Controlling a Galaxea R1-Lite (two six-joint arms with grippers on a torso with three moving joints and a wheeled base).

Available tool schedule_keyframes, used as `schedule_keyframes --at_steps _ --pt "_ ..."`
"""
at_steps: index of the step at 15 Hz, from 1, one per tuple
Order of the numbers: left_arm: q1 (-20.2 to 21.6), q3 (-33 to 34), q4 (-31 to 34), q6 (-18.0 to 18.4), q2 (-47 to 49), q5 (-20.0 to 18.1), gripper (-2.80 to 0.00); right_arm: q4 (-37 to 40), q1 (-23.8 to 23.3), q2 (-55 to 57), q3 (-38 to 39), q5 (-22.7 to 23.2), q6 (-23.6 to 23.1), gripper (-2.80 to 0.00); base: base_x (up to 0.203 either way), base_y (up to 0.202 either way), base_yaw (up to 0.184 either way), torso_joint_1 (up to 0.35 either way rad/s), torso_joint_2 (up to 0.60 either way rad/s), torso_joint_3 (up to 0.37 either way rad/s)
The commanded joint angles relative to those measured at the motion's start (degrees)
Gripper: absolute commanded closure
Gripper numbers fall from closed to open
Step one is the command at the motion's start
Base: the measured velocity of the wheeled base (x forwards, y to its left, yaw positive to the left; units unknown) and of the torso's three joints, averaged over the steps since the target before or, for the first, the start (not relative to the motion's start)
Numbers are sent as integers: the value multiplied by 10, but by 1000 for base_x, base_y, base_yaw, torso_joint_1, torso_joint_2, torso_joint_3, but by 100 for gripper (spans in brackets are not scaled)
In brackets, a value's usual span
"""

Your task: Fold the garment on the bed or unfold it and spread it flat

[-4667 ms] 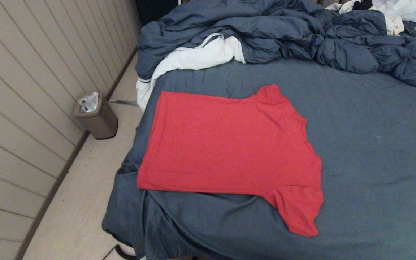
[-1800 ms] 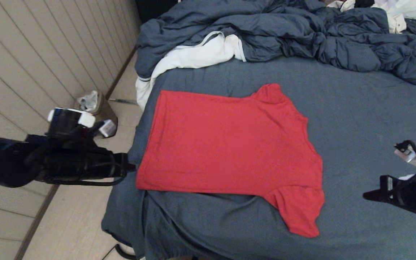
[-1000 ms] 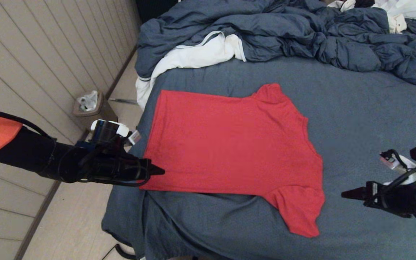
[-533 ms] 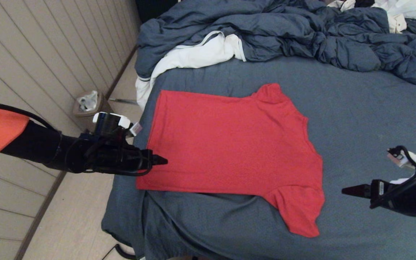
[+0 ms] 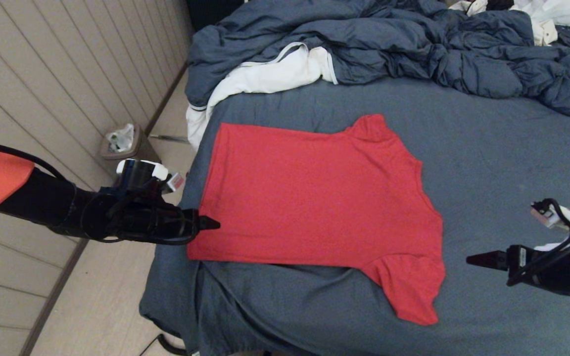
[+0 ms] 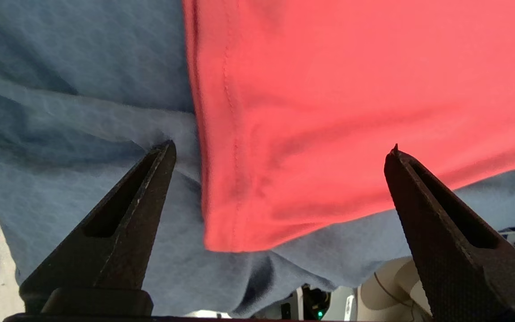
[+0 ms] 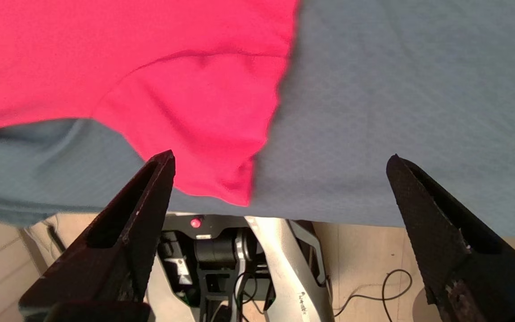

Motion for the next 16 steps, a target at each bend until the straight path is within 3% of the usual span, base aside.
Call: schedule_keyframes --at_steps 1,4,16 --pt "-2 5 -1 -1 -8 -2 -280 0 -1 0 1 1 1 -280 0 0 0 0 0 0" --pt "-46 33 -2 -5 -20 -8 -280 1 -1 -2 3 1 2 -280 0 0 0 0 0 0" --pt "-49 38 -27 -4 23 -4 -280 0 -1 -14 12 1 0 -280 0 0 0 0 0 0"
